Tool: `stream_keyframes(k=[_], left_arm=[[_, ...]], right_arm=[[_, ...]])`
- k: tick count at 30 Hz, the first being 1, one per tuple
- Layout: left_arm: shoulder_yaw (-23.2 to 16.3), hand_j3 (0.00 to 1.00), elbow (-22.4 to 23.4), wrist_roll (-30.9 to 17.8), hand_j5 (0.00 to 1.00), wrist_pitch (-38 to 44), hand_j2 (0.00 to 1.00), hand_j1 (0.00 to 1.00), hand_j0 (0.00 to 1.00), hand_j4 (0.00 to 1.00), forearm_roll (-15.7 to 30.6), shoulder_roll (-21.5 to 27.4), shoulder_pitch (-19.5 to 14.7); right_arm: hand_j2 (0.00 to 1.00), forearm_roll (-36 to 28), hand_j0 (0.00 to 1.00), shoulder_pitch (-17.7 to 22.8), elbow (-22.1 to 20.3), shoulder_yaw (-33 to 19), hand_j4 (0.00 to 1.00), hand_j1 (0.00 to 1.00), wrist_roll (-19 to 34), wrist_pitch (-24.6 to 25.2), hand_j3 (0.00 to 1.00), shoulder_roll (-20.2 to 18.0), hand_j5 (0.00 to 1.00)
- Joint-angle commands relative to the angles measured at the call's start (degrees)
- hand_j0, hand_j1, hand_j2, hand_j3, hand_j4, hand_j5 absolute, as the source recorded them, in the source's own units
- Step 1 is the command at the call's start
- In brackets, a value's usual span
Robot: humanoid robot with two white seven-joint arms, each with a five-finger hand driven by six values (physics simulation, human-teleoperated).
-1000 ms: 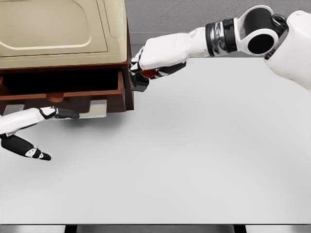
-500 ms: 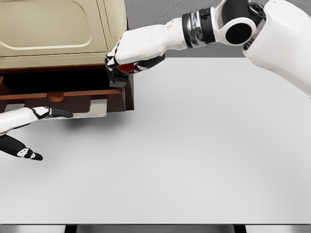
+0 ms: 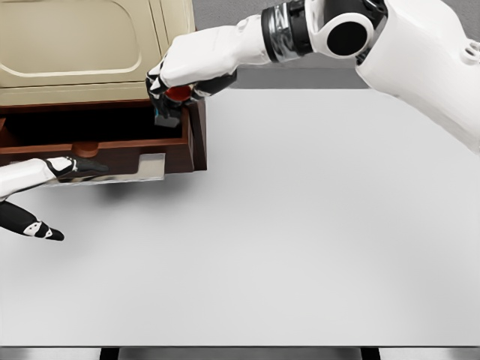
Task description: Open the cabinet drawer with left arm, and place a switch into the drawer with right arm
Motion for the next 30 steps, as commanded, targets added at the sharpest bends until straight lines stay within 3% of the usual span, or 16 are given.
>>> stream_keyframes(k=[1, 8, 14, 18, 22, 26, 27, 30], left_arm=[[-0.07, 1.00, 0.09, -0.05, 1.00, 0.09, 1.00, 1.00, 1.00, 1.00, 0.66, 0.10, 0.00], [-0.42, 1.00, 0.09, -0.05, 1.00, 0.09, 1.00, 1.00, 1.00, 1.00, 0.58, 0.10, 0.18], [-0.60, 1.00, 0.09, -0.05, 1.00, 0.09, 1.00, 1.00, 1.00, 1.00, 0.58, -0.08, 0.18], [-0.25, 1.00, 0.00, -0.05, 1.00, 0.09, 1.00, 1.00, 1.00, 1.00, 0.49, -0.25, 0.18], [0.10, 1.00, -0.08, -0.13, 1.00, 0.09, 1.00, 1.00, 1.00, 1.00, 0.49, -0.25, 0.09], [0.19, 1.00, -0.26, -0.14, 1.00, 0.09, 1.00, 1.00, 1.00, 1.00, 0.49, -0.16, -0.09], [0.19, 1.00, -0.26, -0.05, 1.00, 0.09, 1.00, 1.00, 1.00, 1.00, 0.49, -0.08, -0.09], [0.28, 1.00, -0.26, -0.05, 1.00, 0.09, 1.00, 1.00, 1.00, 1.00, 0.58, 0.01, -0.09]], right_arm=[[0.49, -0.30, 0.49, -0.09, 1.86, -0.07, 0.49, 0.49, -0.04, 0.17, 0.49, 1.47, 0.49], [0.49, -0.12, 0.49, -0.79, 7.49, -0.07, 0.49, 0.49, -0.04, 0.17, 0.49, 5.25, 0.49], [0.78, 0.32, 0.78, -0.26, 8.81, -0.25, 0.78, 0.78, -0.04, 0.17, 0.78, 6.48, 0.78], [0.84, 0.40, 0.84, -0.18, 9.16, -0.25, 0.84, 0.84, -0.04, 0.17, 0.84, 6.66, 0.84], [0.85, 0.40, 0.85, -0.09, 9.33, -0.34, 0.85, 0.85, -0.04, 0.17, 0.85, 6.66, 0.85], [0.86, 0.32, 0.86, -0.09, 7.31, -0.34, 0.86, 0.86, -0.04, 0.17, 0.86, 6.05, 0.86], [0.97, 0.32, 0.97, -0.18, 6.61, -0.34, 0.97, 0.97, -0.04, 0.17, 0.97, 5.78, 0.97], [1.00, 0.49, 1.00, -0.88, 1.34, -0.34, 1.00, 1.00, -0.04, 0.17, 1.00, 3.06, 1.00]])
